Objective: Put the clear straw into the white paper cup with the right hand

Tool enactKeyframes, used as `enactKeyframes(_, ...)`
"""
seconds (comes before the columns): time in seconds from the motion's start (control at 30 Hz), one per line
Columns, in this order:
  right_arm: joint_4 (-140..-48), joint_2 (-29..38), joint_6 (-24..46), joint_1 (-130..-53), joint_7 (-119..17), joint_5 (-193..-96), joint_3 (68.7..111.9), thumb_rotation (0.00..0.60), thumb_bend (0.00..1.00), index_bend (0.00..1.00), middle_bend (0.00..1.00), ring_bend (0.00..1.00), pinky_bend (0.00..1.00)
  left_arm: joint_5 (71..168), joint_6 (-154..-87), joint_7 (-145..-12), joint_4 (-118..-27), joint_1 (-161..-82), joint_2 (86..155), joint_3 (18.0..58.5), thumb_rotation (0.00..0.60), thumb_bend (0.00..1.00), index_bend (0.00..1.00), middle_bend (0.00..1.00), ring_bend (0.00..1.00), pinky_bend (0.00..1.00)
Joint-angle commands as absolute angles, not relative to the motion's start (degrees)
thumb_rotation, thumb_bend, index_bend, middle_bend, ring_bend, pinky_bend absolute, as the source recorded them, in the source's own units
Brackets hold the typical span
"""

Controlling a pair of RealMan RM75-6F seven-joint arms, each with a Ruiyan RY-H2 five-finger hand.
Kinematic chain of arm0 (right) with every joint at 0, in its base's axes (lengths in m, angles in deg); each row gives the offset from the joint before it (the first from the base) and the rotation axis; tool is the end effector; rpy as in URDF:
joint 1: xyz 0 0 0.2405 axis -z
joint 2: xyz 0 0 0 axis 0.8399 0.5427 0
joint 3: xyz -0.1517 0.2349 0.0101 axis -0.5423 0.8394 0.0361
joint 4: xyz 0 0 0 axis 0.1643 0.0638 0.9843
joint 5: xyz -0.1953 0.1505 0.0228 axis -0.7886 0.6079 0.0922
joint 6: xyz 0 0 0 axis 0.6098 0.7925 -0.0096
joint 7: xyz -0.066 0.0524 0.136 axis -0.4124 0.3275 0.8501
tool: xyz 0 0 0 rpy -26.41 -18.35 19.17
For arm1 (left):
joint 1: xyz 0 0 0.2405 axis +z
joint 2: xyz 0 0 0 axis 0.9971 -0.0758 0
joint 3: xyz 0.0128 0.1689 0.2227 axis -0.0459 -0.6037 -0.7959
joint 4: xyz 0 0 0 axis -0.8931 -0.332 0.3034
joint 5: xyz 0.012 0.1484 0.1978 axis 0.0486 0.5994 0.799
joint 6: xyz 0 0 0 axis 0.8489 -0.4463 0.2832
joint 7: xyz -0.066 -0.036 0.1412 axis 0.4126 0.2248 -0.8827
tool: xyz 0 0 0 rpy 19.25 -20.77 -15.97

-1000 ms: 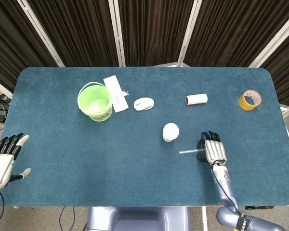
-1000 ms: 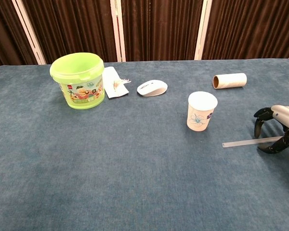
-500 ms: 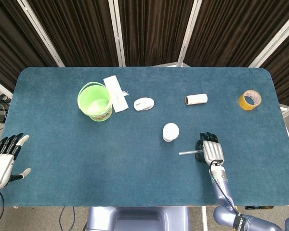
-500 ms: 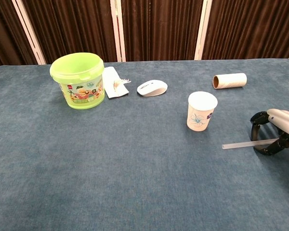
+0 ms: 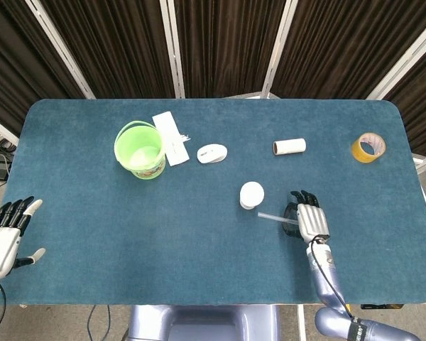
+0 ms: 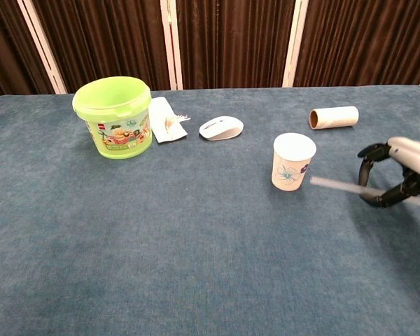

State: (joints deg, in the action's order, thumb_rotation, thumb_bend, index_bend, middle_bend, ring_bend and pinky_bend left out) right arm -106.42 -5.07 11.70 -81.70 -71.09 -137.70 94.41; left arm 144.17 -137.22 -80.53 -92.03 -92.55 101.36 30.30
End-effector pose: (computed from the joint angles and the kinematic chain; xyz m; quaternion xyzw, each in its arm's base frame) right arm -0.2512 -0.3270 -0.0506 0.5688 -0.5390 0.3628 0.5043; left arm -0.3497 0.2020 0.1170 -0.6319 -0.3989 -0.3486 0.5658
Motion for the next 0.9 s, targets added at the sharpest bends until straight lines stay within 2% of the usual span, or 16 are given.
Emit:
enactKeyframes(0.03,-113.06,-0.88,13.44,-80.29,-67.36,-137.54,97.08,0.6,0.36,0.56,0.13,0.0,0.0,144.19,-137.24,-80.63,-92.07,-92.53,101.38,30.27,0.6,0.2,0.0,0.0,0.0,0.0)
enactKeyframes(0.27,-124.06,6.02,12.94,-78.39,-57.96,-129.82,104.97,0.6,0.36,0.56,0.14,0.0,0.0,144.08,-137.19,-81.02,-92.23,-92.55,101.39,30.28,0.6,0.2,0.0,0.0,0.0,0.0)
enactKeyframes(0.43,-127.62,7.42,11.03,-78.07,-49.58,-123.97,110.7,0.6,0.36,0.56,0.14,0.0,0.0,144.08,-137.16,-81.25,-92.28,-92.58,101.48,30.29,0.6,0.2,0.0,0.0,0.0,0.0)
enactKeyframes(0.63,-128.78,4.74,6.66,-77.88,-34.03,-116.99,118.0,0.6,0.33,0.57,0.14,0.0,0.0,144.08,-137.07,-81.32,-92.38,-92.64,101.52,30.28,0.6,0.2,0.0,0.0,0.0,0.0)
enactKeyframes(0.9,-124.12,-3.59,6.97,-79.9,-24.36,-120.18,118.52,0.6,0.31,0.57,0.14,0.0,0.0,143.92,-136.75,-80.25,-92.37,-92.71,101.28,30.28,0.6,0.2,0.0,0.0,0.0,0.0)
